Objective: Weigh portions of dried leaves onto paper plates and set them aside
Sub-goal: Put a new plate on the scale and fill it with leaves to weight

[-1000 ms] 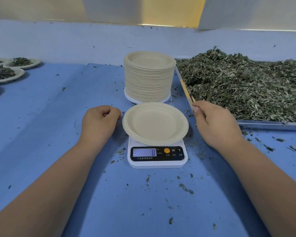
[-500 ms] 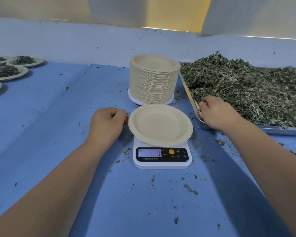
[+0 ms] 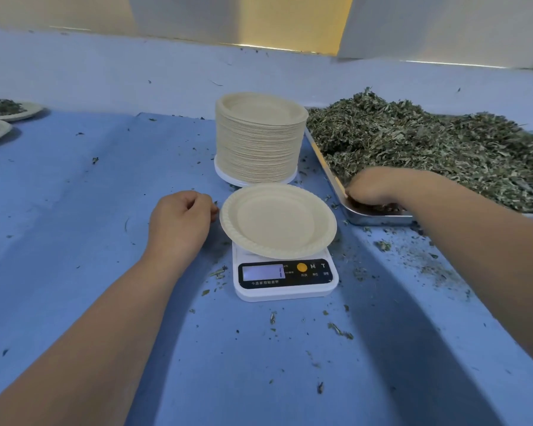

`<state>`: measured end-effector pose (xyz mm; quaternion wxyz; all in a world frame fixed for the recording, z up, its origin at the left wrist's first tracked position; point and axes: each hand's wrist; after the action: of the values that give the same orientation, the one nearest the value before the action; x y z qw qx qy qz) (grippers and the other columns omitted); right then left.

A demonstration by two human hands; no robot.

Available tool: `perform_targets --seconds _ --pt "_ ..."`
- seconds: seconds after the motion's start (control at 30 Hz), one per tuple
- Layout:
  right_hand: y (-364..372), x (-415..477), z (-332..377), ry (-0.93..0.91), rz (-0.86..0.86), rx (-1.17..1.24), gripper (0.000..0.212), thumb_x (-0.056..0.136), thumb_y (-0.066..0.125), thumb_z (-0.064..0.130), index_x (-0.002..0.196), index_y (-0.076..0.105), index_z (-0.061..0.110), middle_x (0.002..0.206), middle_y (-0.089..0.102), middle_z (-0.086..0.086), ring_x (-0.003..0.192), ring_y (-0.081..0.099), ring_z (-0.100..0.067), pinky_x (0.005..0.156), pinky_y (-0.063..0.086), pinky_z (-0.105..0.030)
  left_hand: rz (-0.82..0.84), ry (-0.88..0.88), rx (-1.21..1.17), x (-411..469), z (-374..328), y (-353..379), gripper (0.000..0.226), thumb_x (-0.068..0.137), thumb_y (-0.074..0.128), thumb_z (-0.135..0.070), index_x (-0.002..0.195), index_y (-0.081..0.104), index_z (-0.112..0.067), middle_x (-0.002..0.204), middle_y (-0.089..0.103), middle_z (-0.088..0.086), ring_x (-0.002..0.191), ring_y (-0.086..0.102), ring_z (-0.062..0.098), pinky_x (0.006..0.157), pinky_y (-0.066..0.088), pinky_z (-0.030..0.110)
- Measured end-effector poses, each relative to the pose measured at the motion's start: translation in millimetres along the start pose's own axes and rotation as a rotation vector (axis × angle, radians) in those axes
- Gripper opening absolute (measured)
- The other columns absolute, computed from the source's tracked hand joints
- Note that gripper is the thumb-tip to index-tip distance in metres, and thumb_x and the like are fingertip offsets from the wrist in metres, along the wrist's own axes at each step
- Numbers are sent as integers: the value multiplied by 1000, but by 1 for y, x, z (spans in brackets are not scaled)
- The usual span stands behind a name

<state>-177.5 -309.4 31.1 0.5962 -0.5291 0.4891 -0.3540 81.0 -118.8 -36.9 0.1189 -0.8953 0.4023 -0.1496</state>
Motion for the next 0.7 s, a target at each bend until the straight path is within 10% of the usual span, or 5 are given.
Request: perform_targets --seconds 0.1,0.2,0.43,0.57,0.7 --pt "-2 3 -9 33 -206 7 36 98 42 35 109 62 8 100 65 -14 84 60 -29 82 57 -44 -7 10 5 1 0 1 45 70 42 -31 81 66 5 74 74 -2 74 70 13 83 59 51" --pt "12 4 -6 140 -30 -62 51 104 38 45 127 59 5 124 63 -18 97 61 -32 87 51 -37 -11 9 -4 -1 -1 1 41 71 42 -31 77 68 0 74 73 -3 74 69 13 80 58 46" --pt "6 12 7 69 -24 -60 34 102 40 27 84 59 7 99 65 -16 75 58 -24 73 48 -33 -22 19 4 0 0 2 37 72 43 -31 74 68 -4 74 71 3 82 66 32 75 57 49" --pt "-7 7 -2 38 -351 -27 27 89 48 31 83 61 9 77 61 -5 69 59 -26 61 49 -30 -17 38 9 1 2 2 35 74 45 -30 74 66 -2 75 70 6 81 64 33 73 57 48" --pt "6 8 -7 152 -119 -104 45 100 42 45 117 60 8 103 60 -12 90 58 -30 89 52 -40 -15 33 -10 3 5 3 35 74 45 -29 75 65 0 77 69 8 69 60 25 64 49 36"
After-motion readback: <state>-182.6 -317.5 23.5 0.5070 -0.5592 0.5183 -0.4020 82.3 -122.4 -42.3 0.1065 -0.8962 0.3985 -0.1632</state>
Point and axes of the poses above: each hand's wrist, its own x-axis towards the middle knuckle, its own y-axis out of the palm, z = x × y
